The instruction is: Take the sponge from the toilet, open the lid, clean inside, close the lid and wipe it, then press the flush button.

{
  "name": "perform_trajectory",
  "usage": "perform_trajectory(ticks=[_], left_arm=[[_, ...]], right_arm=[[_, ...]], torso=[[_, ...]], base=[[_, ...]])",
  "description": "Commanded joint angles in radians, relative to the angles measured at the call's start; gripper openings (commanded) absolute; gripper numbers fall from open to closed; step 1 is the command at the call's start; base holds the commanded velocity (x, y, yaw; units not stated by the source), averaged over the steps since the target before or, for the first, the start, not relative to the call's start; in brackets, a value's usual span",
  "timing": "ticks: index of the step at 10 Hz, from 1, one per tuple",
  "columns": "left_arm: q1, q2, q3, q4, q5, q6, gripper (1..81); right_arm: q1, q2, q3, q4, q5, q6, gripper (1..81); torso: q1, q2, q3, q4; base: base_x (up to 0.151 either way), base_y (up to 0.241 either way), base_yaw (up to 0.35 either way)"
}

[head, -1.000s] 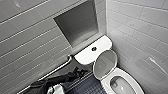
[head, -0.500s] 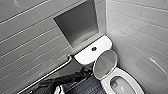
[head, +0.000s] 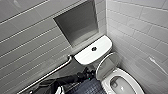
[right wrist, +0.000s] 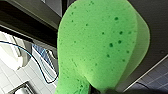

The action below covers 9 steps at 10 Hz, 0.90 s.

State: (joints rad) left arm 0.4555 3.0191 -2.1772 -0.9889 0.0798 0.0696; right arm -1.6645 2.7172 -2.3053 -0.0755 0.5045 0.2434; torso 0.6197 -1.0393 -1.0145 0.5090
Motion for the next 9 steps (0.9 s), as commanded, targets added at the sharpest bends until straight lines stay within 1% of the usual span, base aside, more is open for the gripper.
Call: perform_trajectory(ticks=[1,2,3,4,5,6,7,8,9], left_arm=[[-0.071,-0.063,0.155,0.052,0.1,0.019,81.1],[-0.057,-0.084,0.194,0.067,0.101,0.019,81.1],[-0.027,-0.133,0.245,0.105,0.127,0.019,81.1],[0.016,-0.183,0.28,0.135,0.186,0.021,81.1],[0.085,-0.253,0.316,0.204,0.241,0.021,81.1],[0.164,-0.331,0.342,0.291,0.267,0.022,81.1],[0.244,-0.394,0.349,0.346,0.27,0.027,81.1],[0.314,-0.454,0.346,0.398,0.27,0.033,81.1],[0.379,-0.488,0.341,0.429,0.268,0.035,81.1]], right_arm=[[-0.033,0.029,0.011,-0.032,-0.073,-0.003,1.0],[-0.033,0.029,0.011,-0.032,-0.073,-0.001,1.0],[-0.032,0.026,0.006,-0.026,-0.073,0.007,1.0],[-0.03,0.028,-0.005,-0.026,-0.073,0.008,1.0],[-0.028,0.031,-0.015,-0.03,-0.075,0.01,1.0],[-0.027,0.034,-0.029,-0.03,-0.076,0.01,1.0],[-0.028,0.035,-0.055,-0.032,-0.08,0.01,1.0],[-0.024,0.046,-0.093,-0.03,-0.127,0.011,1.0],[-0.004,0.064,-0.132,-0.023,-0.207,0.013,1.0]], torso=[[0.0,0.0,0.0,0.0],[0.0,0.0,0.0,0.0],[0.0,0.0,0.0,0.0],[0.0,0.0,0.0,0.0],[0.0,0.0,0.0,0.0],[0.0,0.0,0.0,0.0],[0.0,0.0,0.0,0.0],[0.0,0.0,0.0,0.0],[0.0,0.0,0.0,0.0]], base=[[0.0,0.0,0.0],[0.0,0.0,0.0],[0.0,0.0,0.0],[0.0,0.0,0.0],[0.0,0.0,0.0],[0.0,0.0,0.0],[0.0,0.0,0.0],[0.0,0.0,0.0],[0.0,0.0,0.0]])
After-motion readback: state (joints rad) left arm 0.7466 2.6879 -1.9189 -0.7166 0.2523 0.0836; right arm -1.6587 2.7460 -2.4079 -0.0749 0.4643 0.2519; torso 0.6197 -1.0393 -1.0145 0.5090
